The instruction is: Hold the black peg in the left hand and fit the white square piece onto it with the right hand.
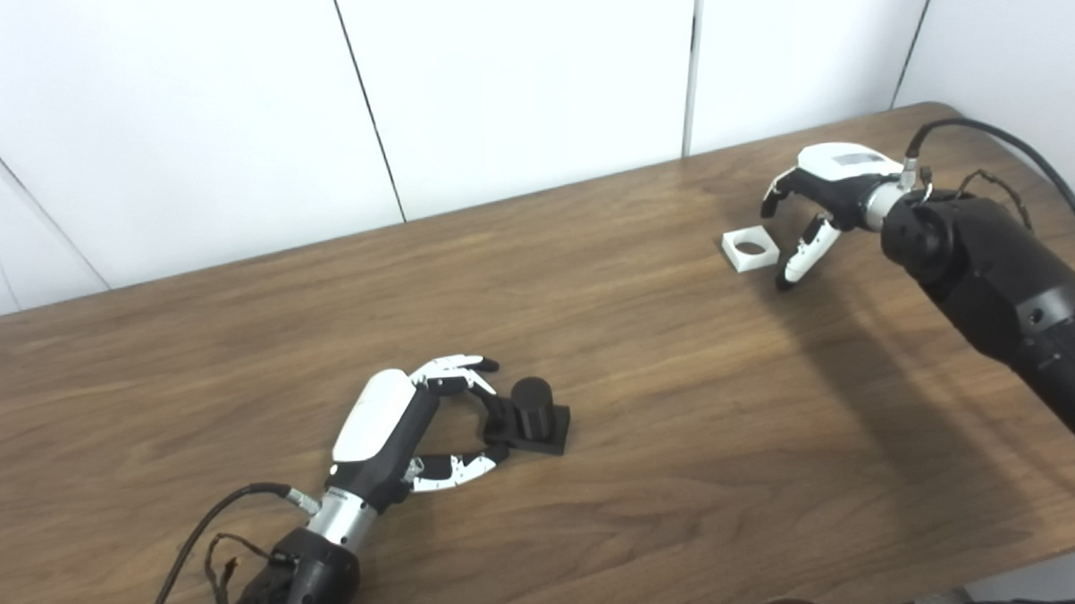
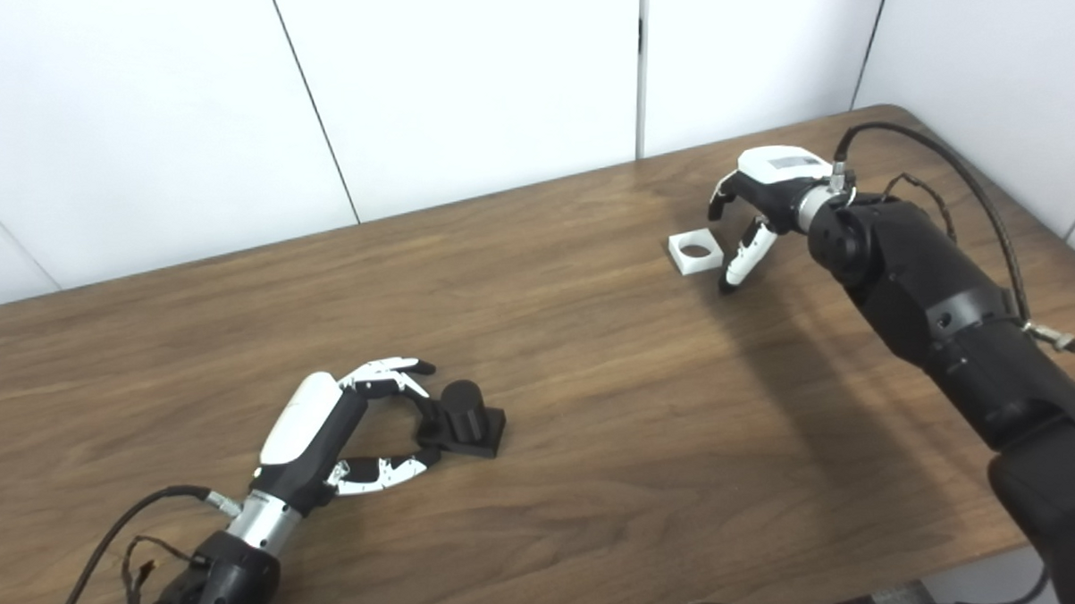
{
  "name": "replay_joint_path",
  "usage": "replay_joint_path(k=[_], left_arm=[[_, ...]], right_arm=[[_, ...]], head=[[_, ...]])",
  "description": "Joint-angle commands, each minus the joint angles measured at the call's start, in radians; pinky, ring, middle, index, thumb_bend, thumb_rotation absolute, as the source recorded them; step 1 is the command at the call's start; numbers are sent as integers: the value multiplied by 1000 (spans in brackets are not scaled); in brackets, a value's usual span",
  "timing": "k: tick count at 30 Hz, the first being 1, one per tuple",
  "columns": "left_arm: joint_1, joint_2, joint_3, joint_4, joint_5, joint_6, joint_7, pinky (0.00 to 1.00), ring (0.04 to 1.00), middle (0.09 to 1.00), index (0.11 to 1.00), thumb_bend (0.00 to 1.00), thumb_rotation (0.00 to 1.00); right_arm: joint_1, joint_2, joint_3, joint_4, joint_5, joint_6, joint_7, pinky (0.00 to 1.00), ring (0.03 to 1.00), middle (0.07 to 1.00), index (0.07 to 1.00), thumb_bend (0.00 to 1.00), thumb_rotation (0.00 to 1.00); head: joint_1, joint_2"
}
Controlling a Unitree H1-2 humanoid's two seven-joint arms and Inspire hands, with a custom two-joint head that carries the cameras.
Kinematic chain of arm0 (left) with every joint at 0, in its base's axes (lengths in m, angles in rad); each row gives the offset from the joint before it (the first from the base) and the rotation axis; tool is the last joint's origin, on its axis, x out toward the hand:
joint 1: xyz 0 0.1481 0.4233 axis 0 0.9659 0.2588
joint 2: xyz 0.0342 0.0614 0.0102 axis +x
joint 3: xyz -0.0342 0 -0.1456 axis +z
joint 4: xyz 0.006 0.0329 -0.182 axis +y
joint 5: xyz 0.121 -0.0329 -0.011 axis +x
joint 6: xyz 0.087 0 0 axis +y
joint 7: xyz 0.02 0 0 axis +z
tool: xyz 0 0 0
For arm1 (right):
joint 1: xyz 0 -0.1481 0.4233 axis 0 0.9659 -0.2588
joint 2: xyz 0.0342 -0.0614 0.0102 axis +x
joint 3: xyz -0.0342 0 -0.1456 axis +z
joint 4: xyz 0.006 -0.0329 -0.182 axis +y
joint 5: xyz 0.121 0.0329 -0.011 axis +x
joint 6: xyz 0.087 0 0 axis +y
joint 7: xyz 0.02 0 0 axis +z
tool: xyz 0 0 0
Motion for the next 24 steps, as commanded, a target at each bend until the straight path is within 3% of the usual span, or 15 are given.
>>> replay_joint_path(k=[1, 24], left_arm=[[43, 17, -5, 45, 18, 50, -34, 693, 831, 793, 490, 522, 72], [35, 13, -8, 63, 19, 37, -24, 680, 821, 791, 490, 522, 70]], right_arm=[[-35, 18, 4, -14, -2, 8, -2, 805, 872, 852, 727, 780, 271], [-51, 44, 32, -27, 13, -19, 16, 852, 884, 849, 726, 780, 261]], head=[[0, 1], [1, 3]])
